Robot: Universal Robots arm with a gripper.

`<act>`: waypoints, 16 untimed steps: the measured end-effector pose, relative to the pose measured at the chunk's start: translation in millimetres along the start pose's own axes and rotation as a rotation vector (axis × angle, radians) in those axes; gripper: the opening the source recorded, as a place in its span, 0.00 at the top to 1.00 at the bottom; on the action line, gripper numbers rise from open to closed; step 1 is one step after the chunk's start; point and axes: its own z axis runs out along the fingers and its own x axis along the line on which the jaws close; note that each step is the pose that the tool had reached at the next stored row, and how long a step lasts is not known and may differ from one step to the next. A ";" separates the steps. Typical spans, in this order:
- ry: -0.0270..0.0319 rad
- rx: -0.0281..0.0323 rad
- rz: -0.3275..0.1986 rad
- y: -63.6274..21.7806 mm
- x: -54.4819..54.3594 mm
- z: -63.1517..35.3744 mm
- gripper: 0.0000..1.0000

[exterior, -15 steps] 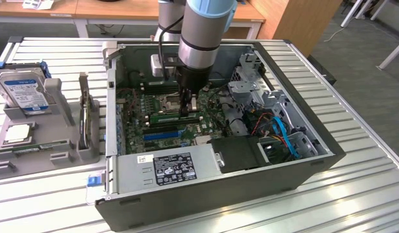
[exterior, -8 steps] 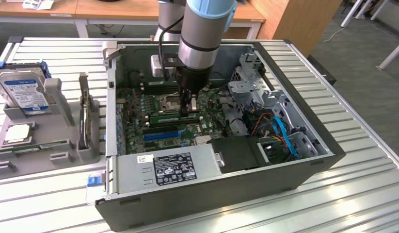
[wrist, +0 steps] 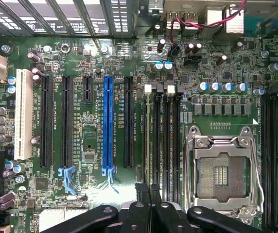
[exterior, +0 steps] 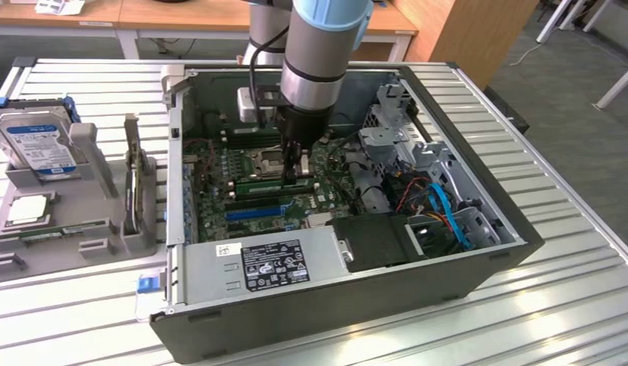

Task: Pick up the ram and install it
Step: 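Insert the ram into the slot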

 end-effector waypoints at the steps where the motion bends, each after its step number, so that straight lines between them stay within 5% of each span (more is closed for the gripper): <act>1: -0.0001 0.0000 0.000 0.0 0.0 0.5 0.89; 14: -0.0001 0.0001 0.000 -0.1 0.1 1.7 0.89; 16: -0.0002 0.0002 0.000 -0.1 0.0 1.8 0.82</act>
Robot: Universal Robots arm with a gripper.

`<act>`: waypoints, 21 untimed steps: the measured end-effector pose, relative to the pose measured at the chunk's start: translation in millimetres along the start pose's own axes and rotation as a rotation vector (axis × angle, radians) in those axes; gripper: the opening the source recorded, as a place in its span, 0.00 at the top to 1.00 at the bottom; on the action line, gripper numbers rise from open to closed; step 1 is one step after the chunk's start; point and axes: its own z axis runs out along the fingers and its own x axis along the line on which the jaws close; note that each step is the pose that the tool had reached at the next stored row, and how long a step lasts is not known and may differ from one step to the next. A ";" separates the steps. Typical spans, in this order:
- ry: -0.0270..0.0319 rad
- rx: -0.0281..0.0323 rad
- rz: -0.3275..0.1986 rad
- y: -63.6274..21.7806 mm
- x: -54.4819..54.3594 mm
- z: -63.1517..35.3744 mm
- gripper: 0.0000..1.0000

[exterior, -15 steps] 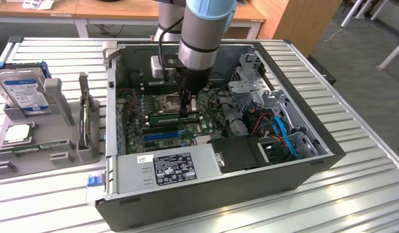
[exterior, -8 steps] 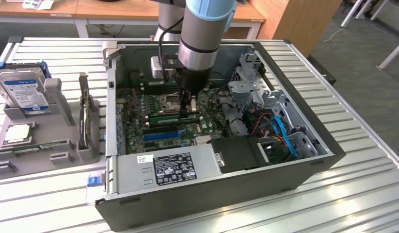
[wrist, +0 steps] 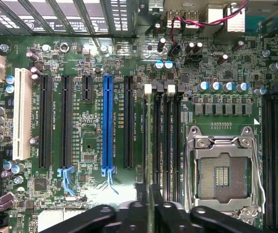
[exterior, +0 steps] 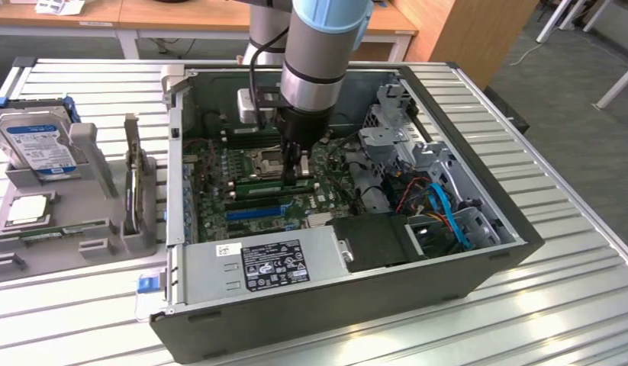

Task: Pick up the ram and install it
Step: 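Insert the ram into the slot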

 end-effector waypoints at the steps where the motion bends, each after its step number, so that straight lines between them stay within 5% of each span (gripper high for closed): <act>1: 0.0000 -0.0001 0.000 0.0 0.0 0.0 0.82; 2: 0.0000 -0.0001 0.000 0.0 0.0 0.0 0.75; 11: 0.0000 -0.0001 0.000 0.1 0.0 -1.7 0.75; 21: -0.0001 -0.0001 0.000 0.0 -0.6 -18.3 0.75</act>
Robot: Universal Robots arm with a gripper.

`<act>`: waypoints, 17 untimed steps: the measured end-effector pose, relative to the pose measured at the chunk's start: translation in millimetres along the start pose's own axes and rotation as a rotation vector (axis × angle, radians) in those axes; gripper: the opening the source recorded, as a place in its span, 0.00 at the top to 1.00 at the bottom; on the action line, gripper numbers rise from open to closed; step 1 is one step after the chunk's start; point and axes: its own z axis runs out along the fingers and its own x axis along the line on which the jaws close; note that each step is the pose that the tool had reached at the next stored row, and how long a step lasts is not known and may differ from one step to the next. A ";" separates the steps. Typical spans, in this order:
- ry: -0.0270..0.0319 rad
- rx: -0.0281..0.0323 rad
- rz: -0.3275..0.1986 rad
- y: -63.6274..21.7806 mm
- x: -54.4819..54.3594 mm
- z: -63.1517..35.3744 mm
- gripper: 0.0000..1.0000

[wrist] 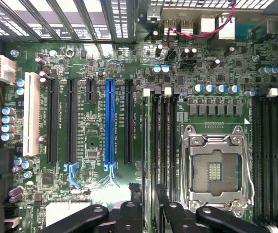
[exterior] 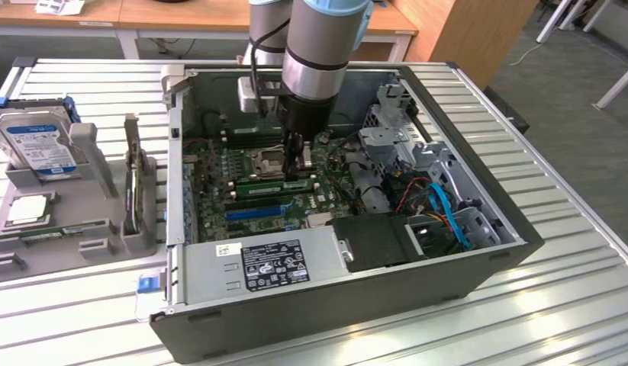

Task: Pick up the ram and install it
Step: 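Insert the ram into the slot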

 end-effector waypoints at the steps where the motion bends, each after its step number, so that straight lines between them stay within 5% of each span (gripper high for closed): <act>1: 0.0000 0.0000 0.000 0.0 -0.1 -1.8 0.75; 17: 0.0005 0.0000 0.000 1.3 -1.2 -35.1 0.75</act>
